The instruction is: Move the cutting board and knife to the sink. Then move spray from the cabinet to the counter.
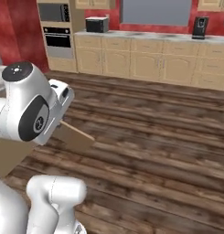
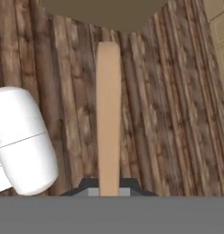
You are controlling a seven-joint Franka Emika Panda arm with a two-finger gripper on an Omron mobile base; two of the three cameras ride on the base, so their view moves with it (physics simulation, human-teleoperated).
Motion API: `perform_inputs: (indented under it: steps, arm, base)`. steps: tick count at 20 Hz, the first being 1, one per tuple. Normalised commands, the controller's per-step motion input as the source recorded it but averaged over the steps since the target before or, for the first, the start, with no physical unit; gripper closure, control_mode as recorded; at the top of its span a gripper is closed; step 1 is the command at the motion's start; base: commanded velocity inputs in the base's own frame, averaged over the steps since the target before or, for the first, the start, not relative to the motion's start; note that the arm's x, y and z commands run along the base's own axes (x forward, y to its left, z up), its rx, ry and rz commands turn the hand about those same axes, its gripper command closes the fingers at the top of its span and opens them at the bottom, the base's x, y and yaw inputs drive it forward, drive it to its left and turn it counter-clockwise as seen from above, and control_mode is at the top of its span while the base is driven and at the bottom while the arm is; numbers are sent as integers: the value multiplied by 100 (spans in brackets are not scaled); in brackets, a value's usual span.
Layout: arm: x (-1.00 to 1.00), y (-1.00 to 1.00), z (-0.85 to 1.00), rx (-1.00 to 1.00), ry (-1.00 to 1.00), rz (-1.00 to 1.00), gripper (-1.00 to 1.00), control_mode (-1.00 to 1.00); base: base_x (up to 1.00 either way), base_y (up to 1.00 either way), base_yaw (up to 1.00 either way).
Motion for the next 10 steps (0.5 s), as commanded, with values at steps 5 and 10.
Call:
perform_inputs:
  steps: [5, 10]
  arm:
    - [0, 0, 0, 0, 0, 0, 100, 100]
    - [0, 0, 0, 0, 0, 0, 100, 100]
  base:
    - [-39, 91, 25]
    - [-37, 100, 43]
